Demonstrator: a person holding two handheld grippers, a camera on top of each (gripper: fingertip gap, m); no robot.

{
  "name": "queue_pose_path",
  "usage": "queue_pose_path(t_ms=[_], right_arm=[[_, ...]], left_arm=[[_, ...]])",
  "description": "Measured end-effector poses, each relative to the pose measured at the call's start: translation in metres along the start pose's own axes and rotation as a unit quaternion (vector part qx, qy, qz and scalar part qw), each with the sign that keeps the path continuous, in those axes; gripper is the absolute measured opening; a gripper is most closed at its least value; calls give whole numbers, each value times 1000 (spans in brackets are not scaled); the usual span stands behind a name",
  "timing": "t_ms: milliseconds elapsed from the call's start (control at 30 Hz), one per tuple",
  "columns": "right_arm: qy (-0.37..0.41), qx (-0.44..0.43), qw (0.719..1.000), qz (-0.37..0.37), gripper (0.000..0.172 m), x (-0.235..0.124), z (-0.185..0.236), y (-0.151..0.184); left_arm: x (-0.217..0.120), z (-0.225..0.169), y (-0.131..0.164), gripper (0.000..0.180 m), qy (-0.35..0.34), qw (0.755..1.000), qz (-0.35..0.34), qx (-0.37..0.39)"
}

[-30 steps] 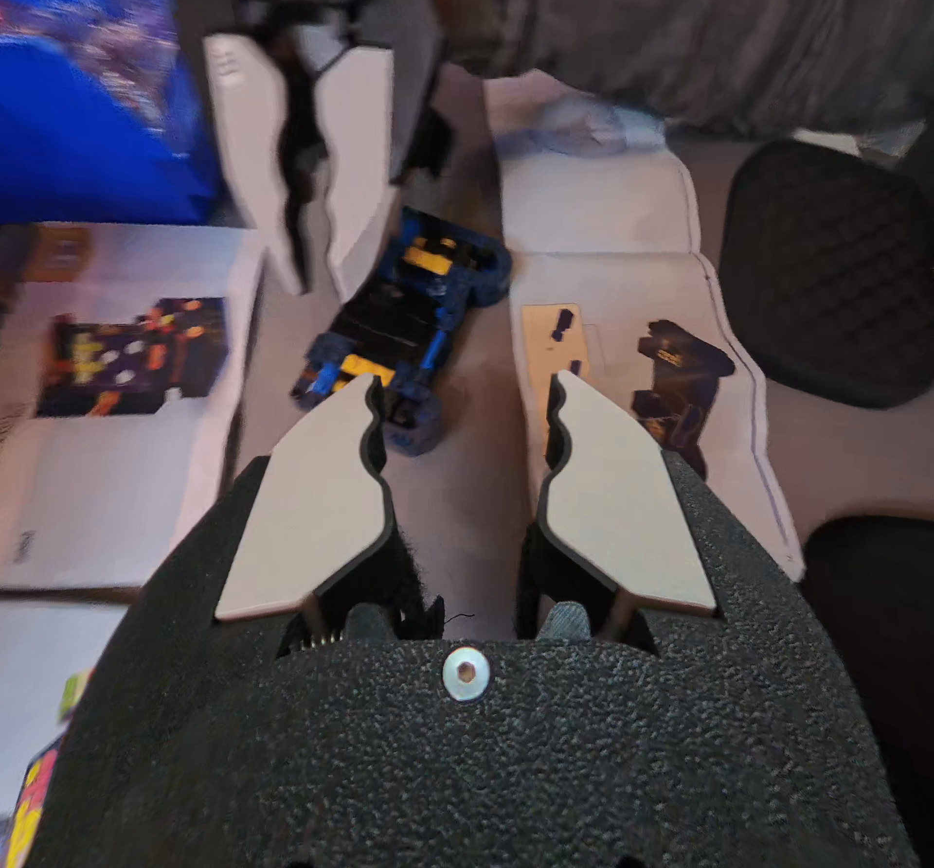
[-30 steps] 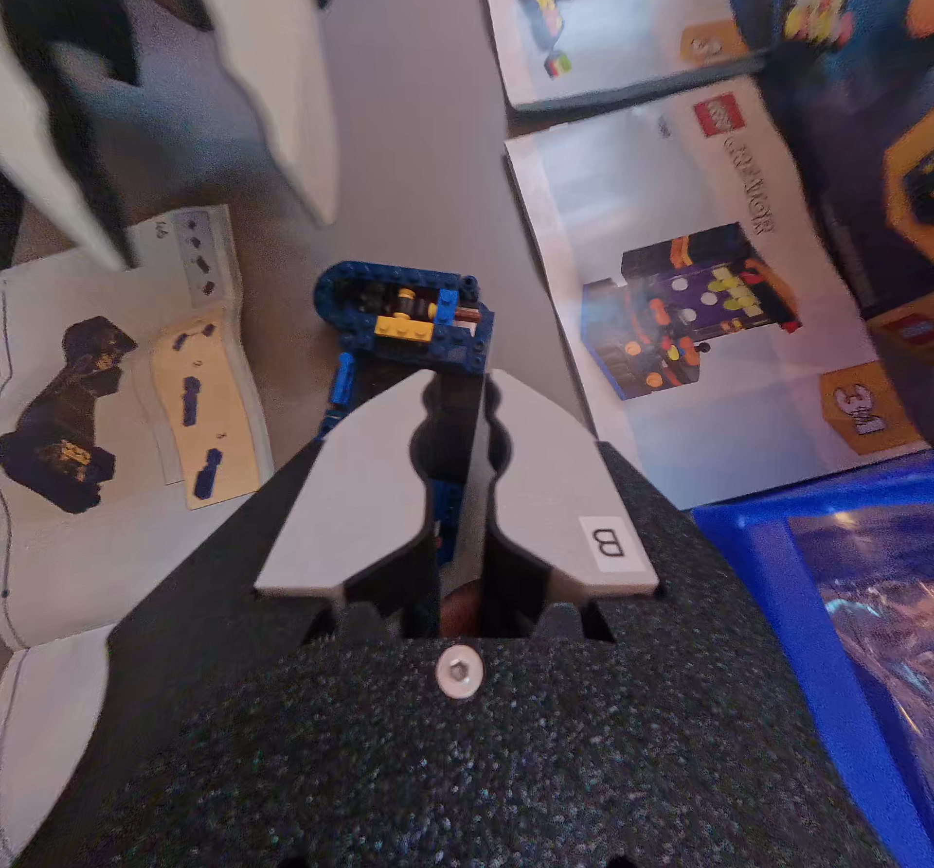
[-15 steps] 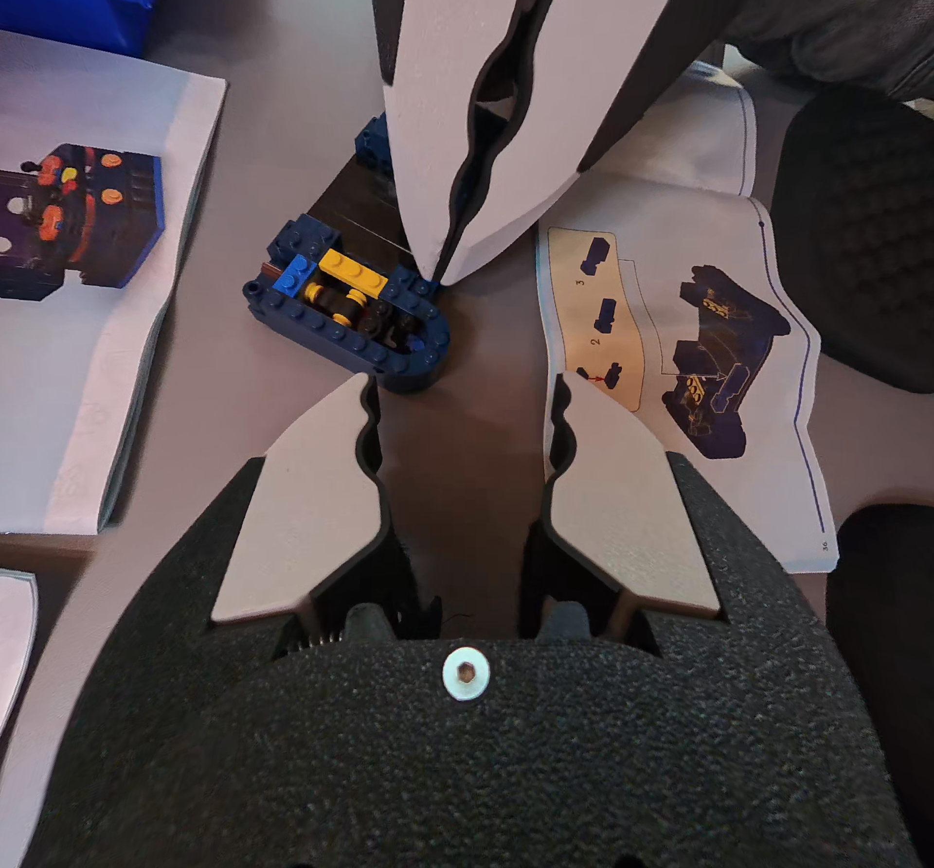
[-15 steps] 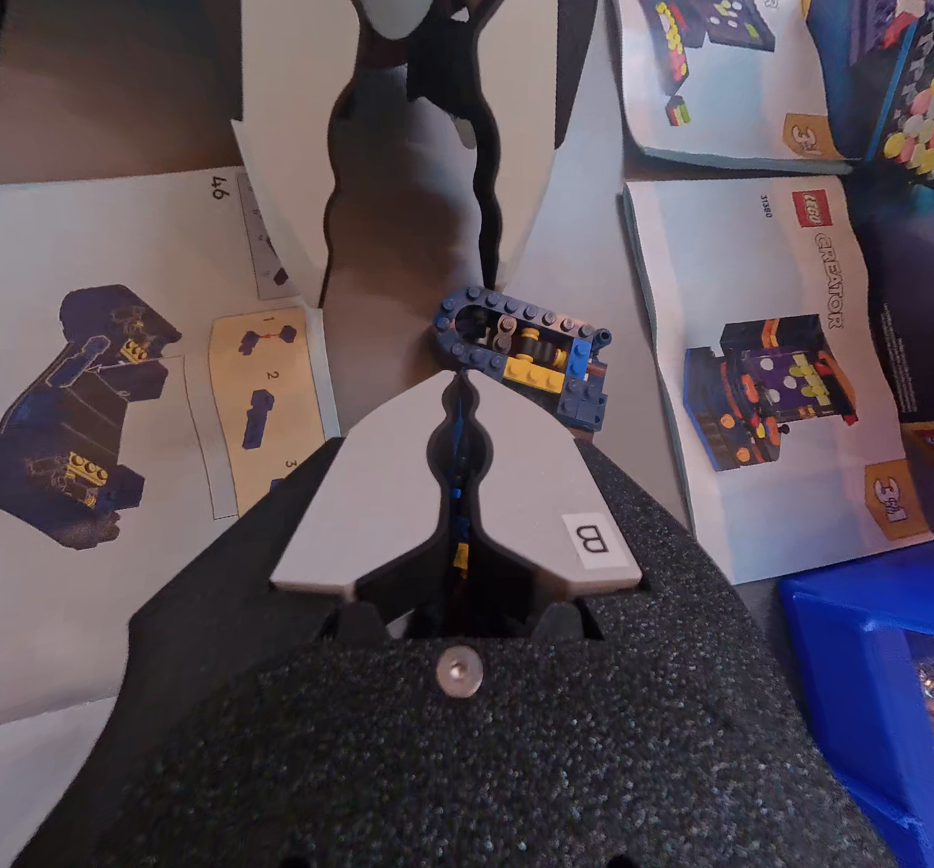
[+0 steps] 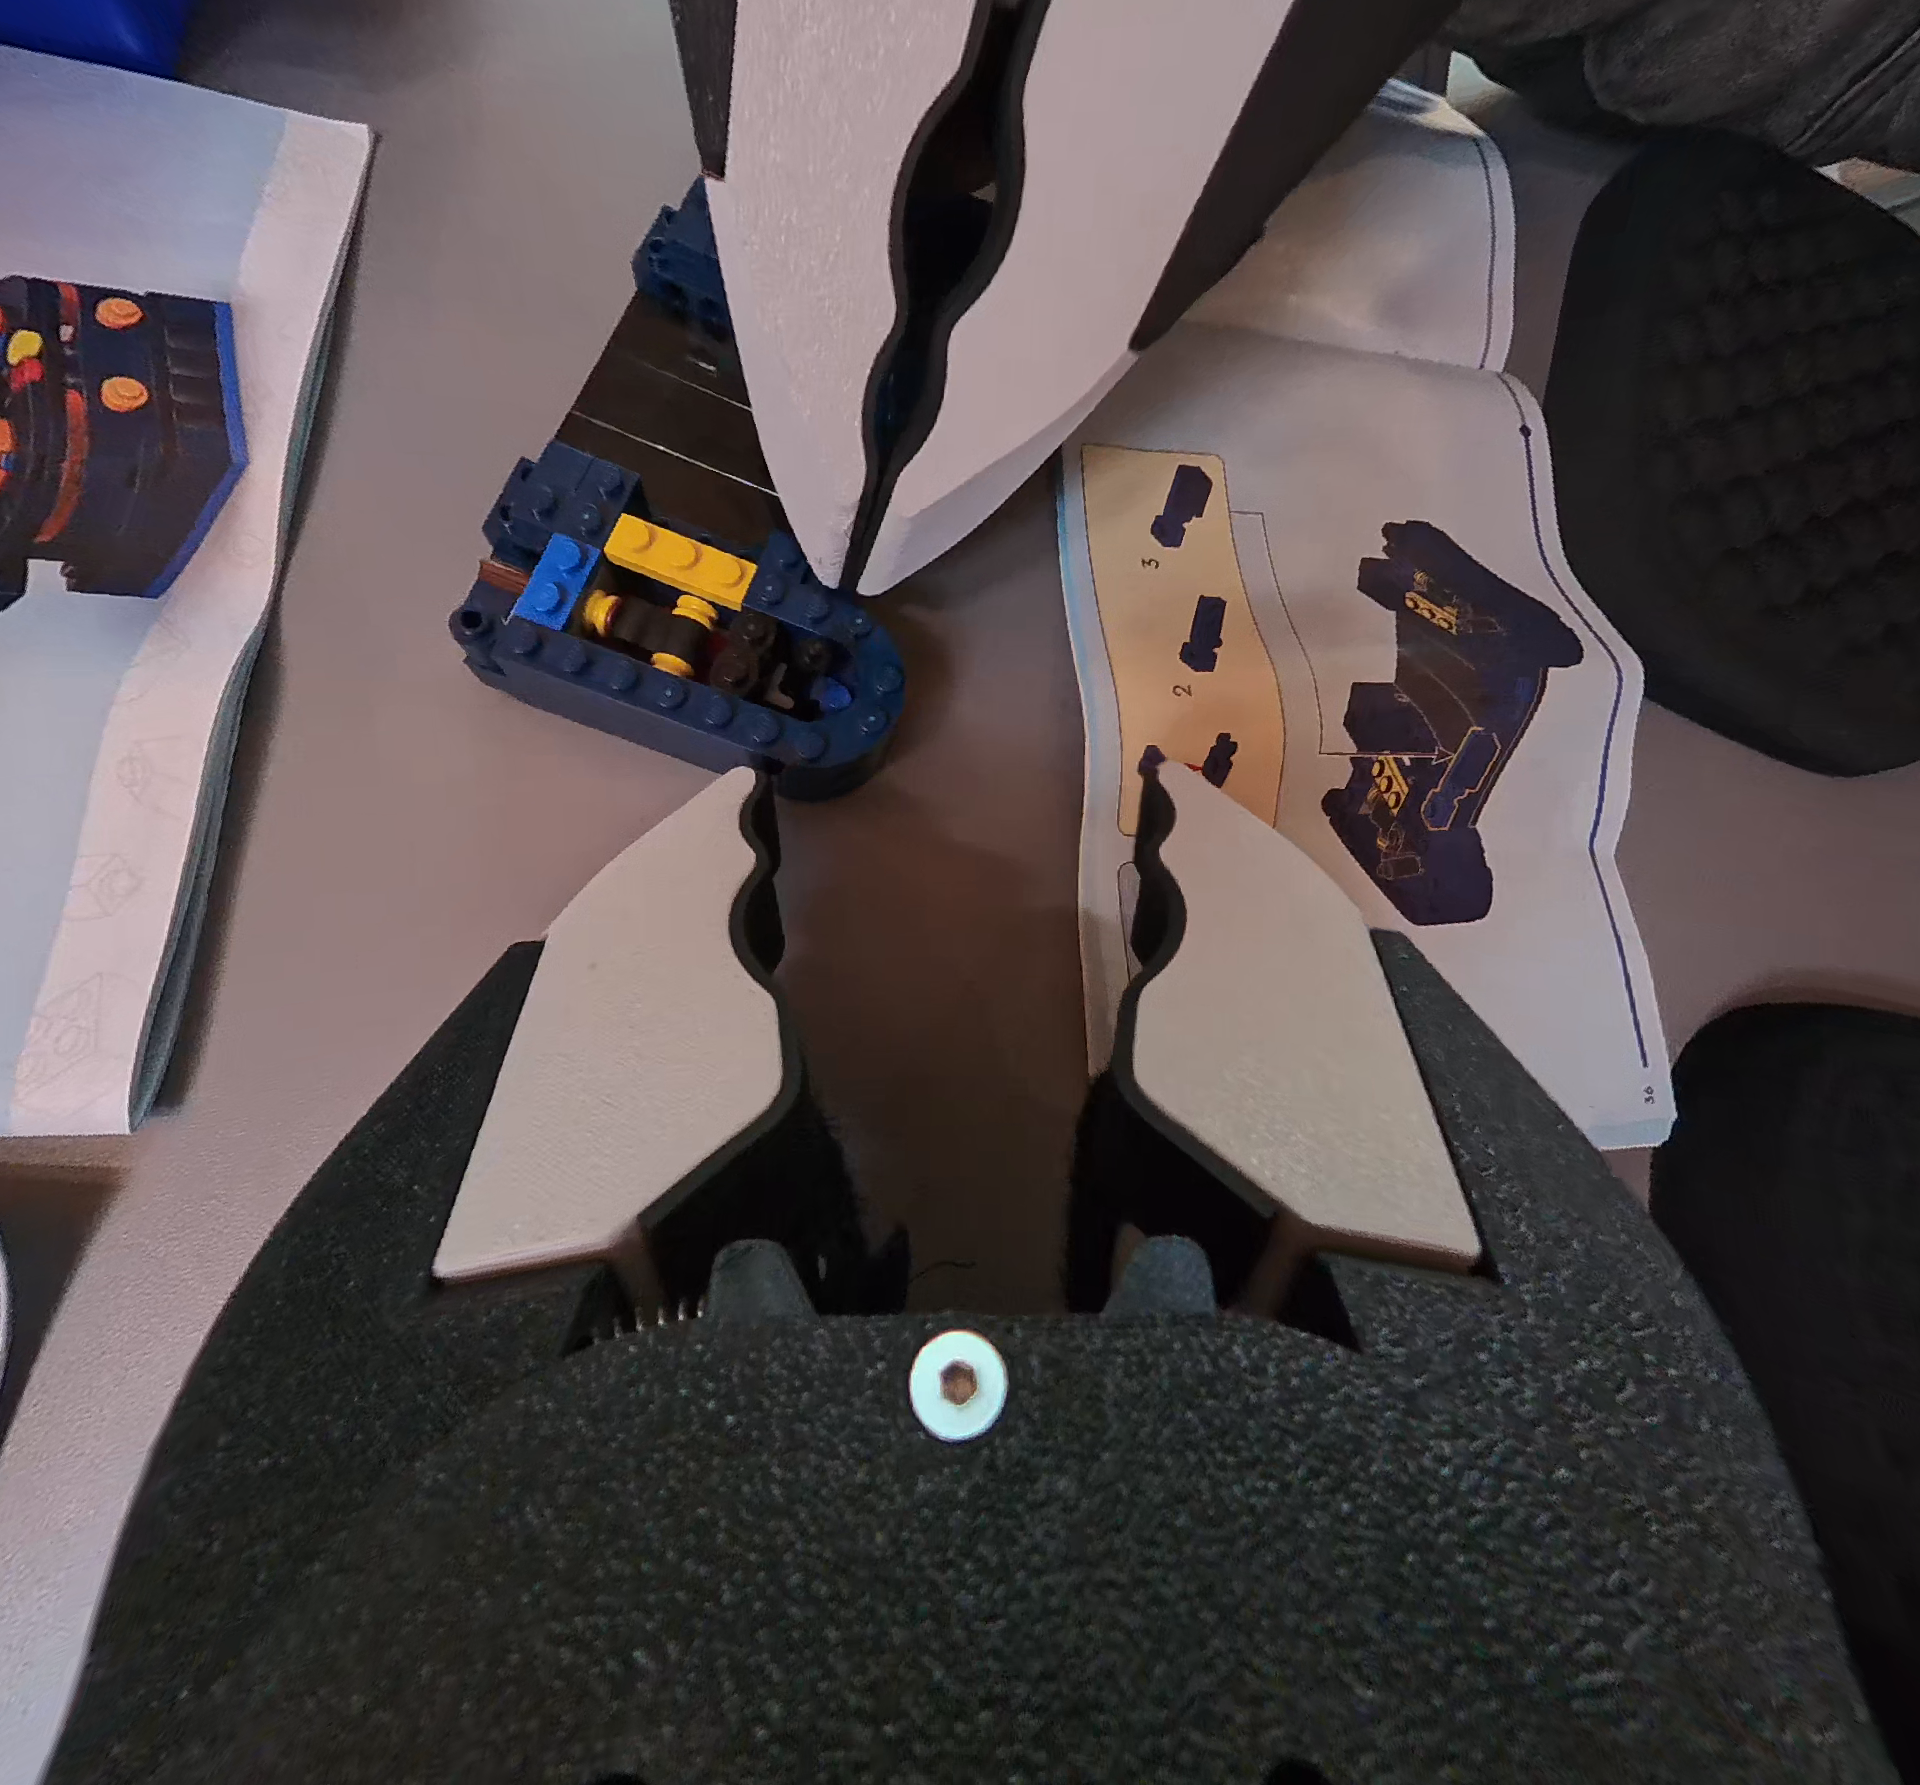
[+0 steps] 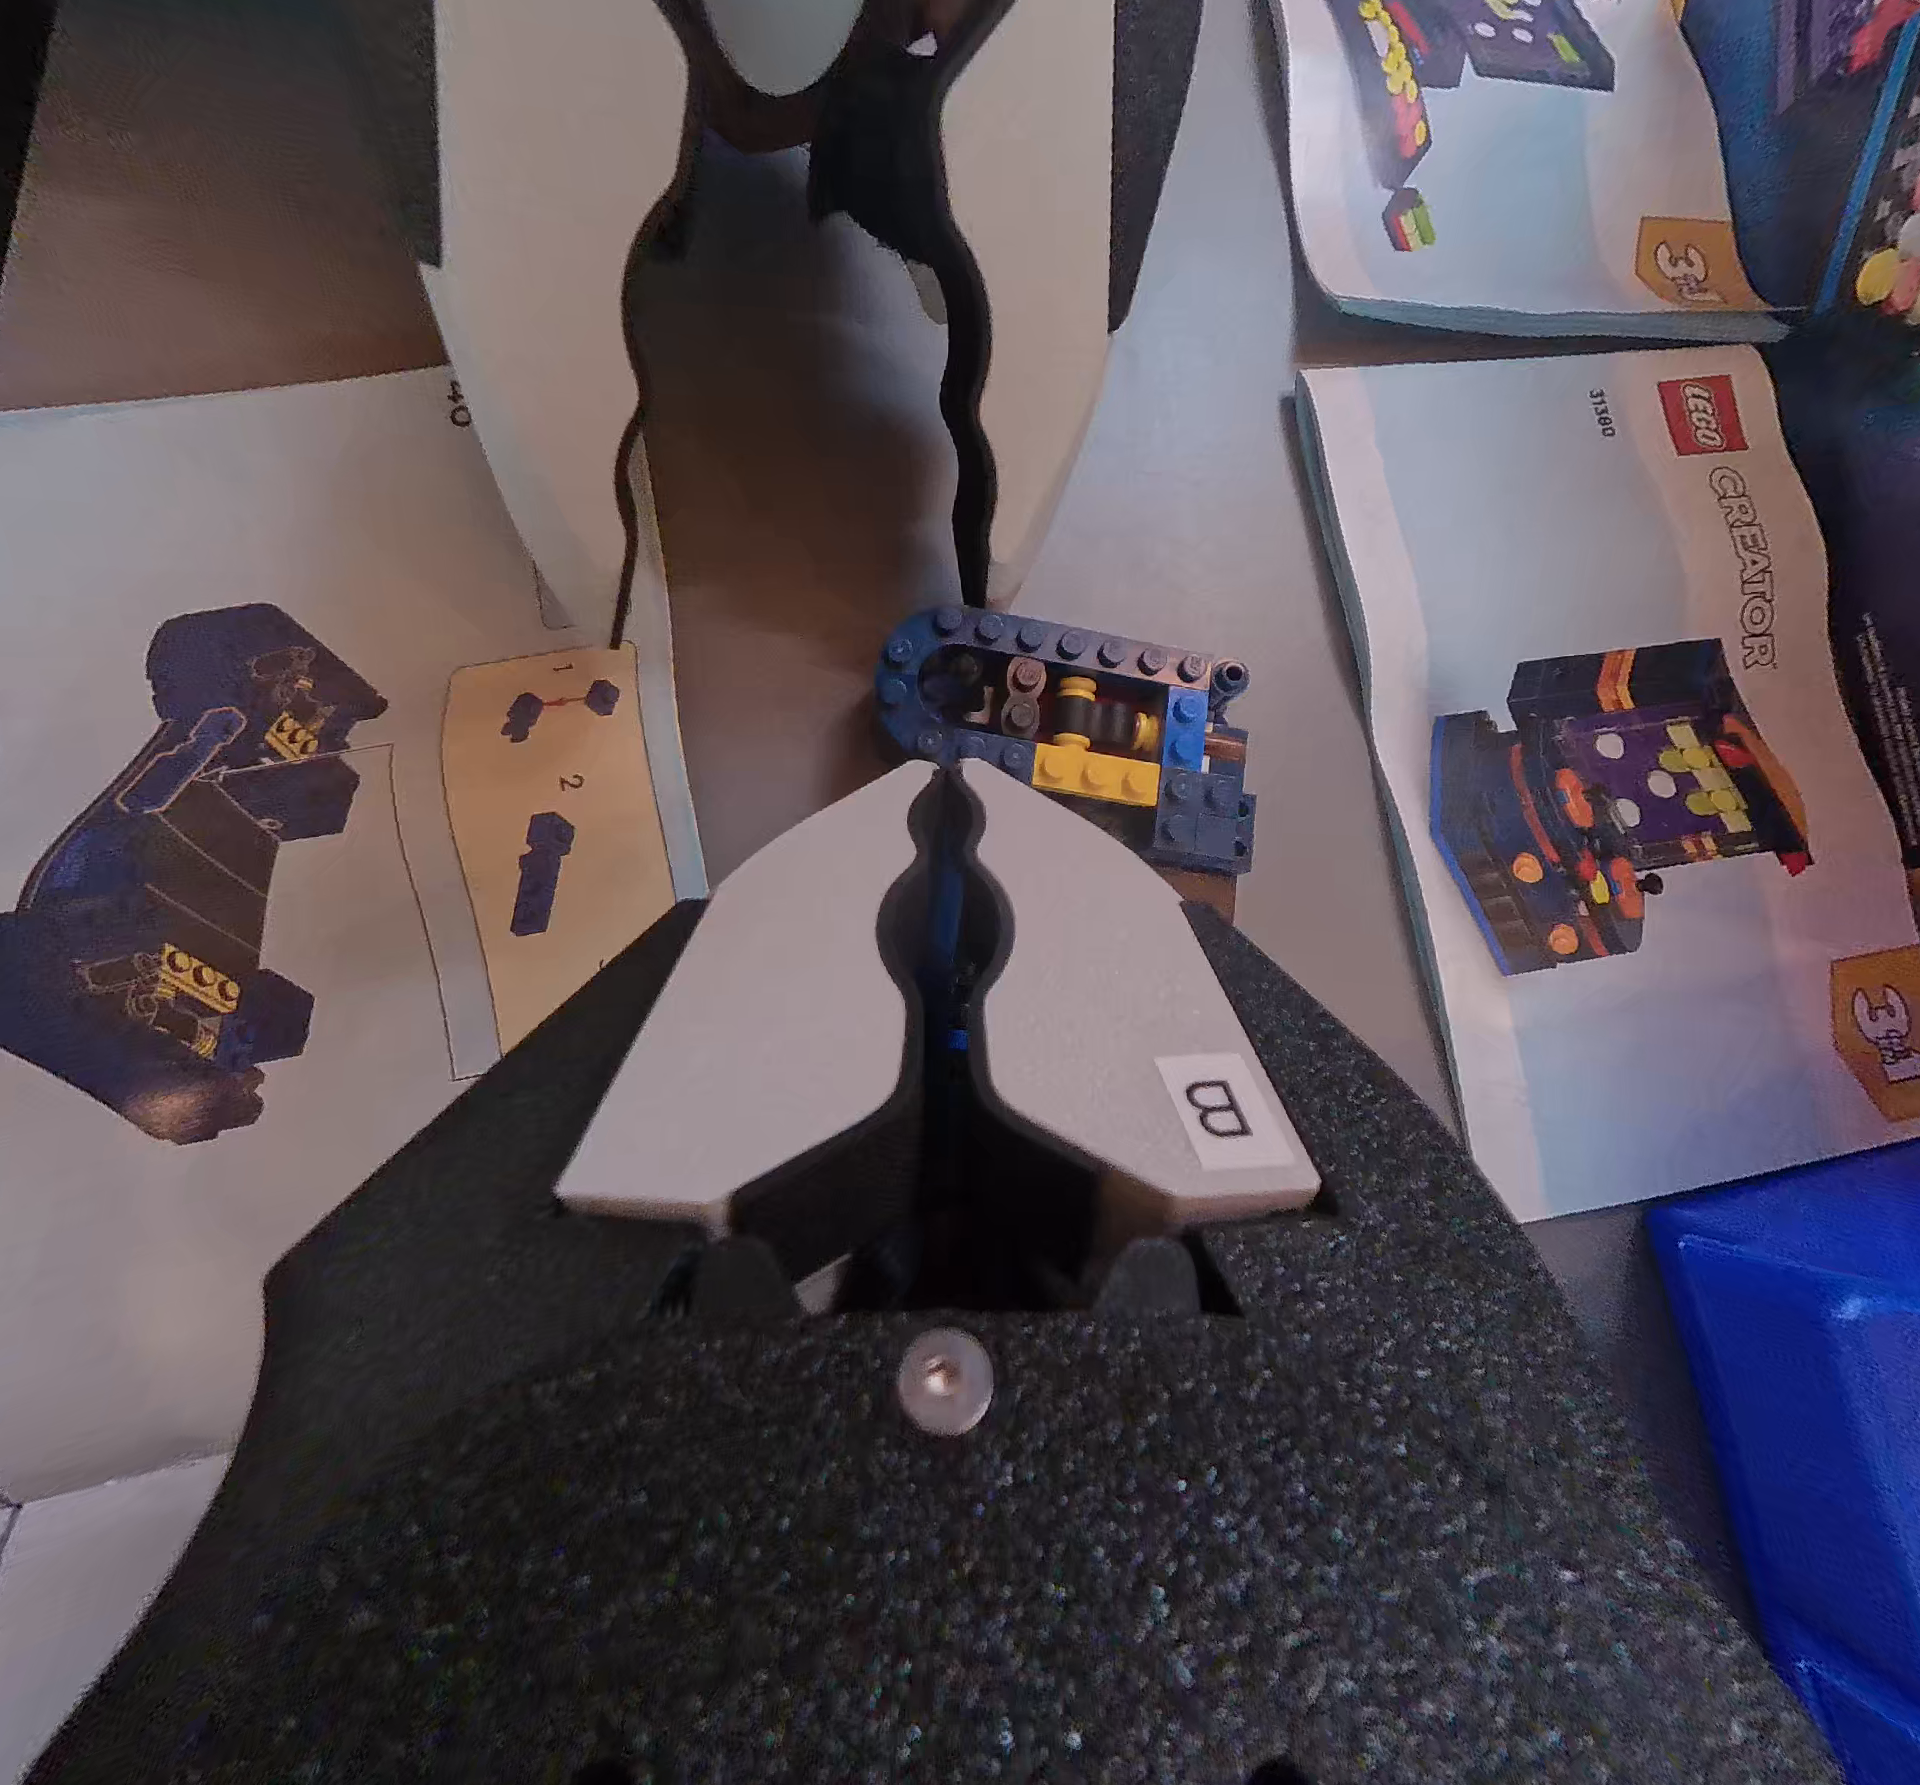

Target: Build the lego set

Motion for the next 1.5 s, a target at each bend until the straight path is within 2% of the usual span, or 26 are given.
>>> queue_pose_path(t_ms=[100, 167, 233, 333, 567, 667, 933, 1133, 1267, 1300, 1367, 1400, 1500], right_arm=[[-1, -3, 1000, -4, 0, 0, 0, 1], [-7, -8, 1000, -4, 0, -5, 1, 3], [-8, 14, 1000, -23, 16, -18, -5, 7], [-23, 38, 999, 4, 23, -31, -10, 20], [-20, -7, 998, 55, 18, -13, -2, 23], [-23, -8, 999, 46, 8, -12, -1, 21], [-30, -2, 999, 31, 8, -10, -3, 23], [-34, 0, 999, 25, 8, -11, -4, 24], [-37, -3, 999, 26, 8, -12, -3, 25], [-39, -4, 999, 27, 8, -12, -3, 26], [-49, -8, 998, 30, 8, -14, -2, 28], [-55, -10, 998, 31, 8, -15, -1, 29], [-64, -13, 997, 33, 8, -17, 0, 31]], left_arm=[[0, -1, 0, 65, -3, 1000, 8, 2], [-1, -2, -1, 57, 13, 1000, 5, -7], [-3, -1, 0, 54, 11, 1000, -2, -10], [-5, 2, 1, 51, 9, 1000, -7, -16], [4, -4, 3, 52, 23, 999, 23, -10], [4, -6, 2, 51, 28, 999, 25, -4], [7, -12, 1, 49, 50, 998, 30, 1], [-7, -3, 1, 50, 14, 1000, 5, -14], [-10, 4, -4, 66, -29, 999, -41, 4], [-11, 7, -7, 84, -50, 997, -60, 21], [-17, 10, -16, 134, -109, 982, -134, 79], [-24, 10, -21, 146, -143, 968, -174, 107], [-47, 2, -31, 146, -197, 925, -279, 169]])
Point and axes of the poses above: each gripper's, where its closed fingertips meet, x out along the fingers, y out of its underside, z = x × y across the jaws, the point moved 7 cm from there along -x, back along the fingers, and after that the axes turned 3 degrees about -y, right-handed, at the moved point
